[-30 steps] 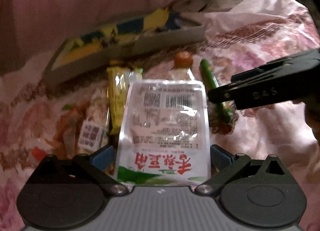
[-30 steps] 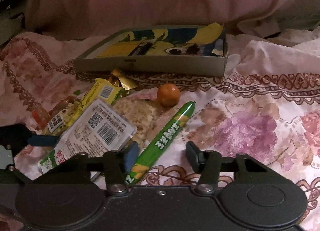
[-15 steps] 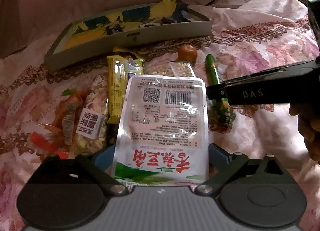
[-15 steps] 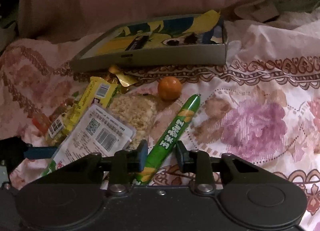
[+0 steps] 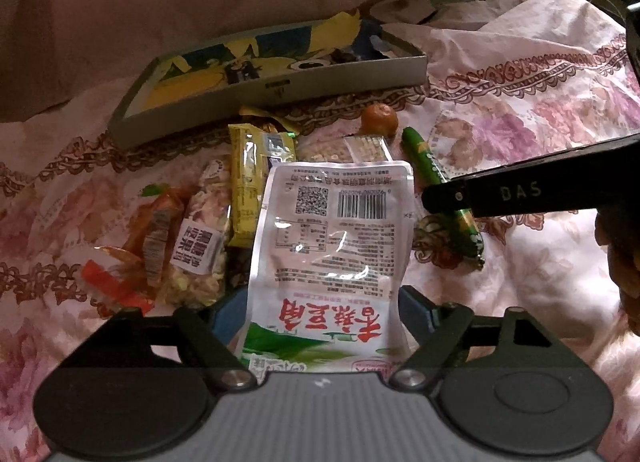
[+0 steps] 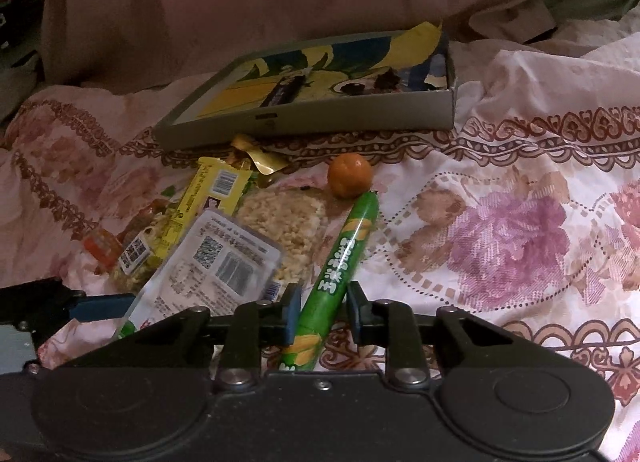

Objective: Organize snacks
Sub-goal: 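Grasp the white red-text packet with left gripper while right gripper grasps the green stick snack, then lift and carry the white packet and green stick snack over the box, then lower both held snacks into the box and open both grippers, then move both tools back from the box to the snack pile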

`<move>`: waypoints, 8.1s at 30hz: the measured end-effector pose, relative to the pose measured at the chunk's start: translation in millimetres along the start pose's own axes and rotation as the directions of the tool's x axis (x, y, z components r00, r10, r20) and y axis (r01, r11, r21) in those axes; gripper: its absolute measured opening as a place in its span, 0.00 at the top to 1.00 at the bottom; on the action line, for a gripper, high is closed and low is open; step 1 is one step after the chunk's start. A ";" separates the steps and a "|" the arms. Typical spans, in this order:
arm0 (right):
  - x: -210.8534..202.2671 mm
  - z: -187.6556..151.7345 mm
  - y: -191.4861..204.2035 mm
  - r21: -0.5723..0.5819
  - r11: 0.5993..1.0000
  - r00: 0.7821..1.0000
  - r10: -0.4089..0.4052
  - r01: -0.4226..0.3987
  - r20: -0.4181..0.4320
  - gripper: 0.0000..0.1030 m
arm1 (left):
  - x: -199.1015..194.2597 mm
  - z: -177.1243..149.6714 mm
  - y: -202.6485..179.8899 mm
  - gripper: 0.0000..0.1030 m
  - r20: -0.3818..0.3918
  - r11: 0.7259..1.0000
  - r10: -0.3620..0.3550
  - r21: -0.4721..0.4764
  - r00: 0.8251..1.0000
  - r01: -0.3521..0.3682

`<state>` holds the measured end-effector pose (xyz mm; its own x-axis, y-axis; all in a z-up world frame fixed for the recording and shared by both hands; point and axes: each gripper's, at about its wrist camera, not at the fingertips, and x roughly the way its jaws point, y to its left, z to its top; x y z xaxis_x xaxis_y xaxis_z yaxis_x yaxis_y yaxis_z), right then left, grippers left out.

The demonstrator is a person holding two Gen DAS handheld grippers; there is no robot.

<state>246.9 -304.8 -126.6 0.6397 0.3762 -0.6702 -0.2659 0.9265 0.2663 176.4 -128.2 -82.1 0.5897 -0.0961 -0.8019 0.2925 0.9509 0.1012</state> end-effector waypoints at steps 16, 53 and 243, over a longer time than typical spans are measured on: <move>-7.8 0.6 -4.2 0.028 1.000 1.000 0.001 -0.001 0.014 0.77 | 0.7 8.2 -7.0 0.28 -0.031 0.997 -0.020 0.079 0.999 0.023; -26.5 -4.0 4.8 -0.041 0.994 0.987 -0.097 0.103 0.126 0.82 | -43.0 48.5 1.5 0.32 0.154 0.999 0.054 -0.016 0.987 -0.052; -6.7 -15.9 59.3 -0.204 0.971 0.981 -0.093 0.127 0.168 0.01 | -30.8 -2.9 101.5 0.00 0.122 0.850 0.381 -0.437 0.917 -0.295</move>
<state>215.4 -252.5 -117.3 0.7734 0.2846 -0.5665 -0.3243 0.9454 0.0322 185.8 -27.9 -48.9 0.7438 0.2379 -0.6246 -0.2541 0.9650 0.0650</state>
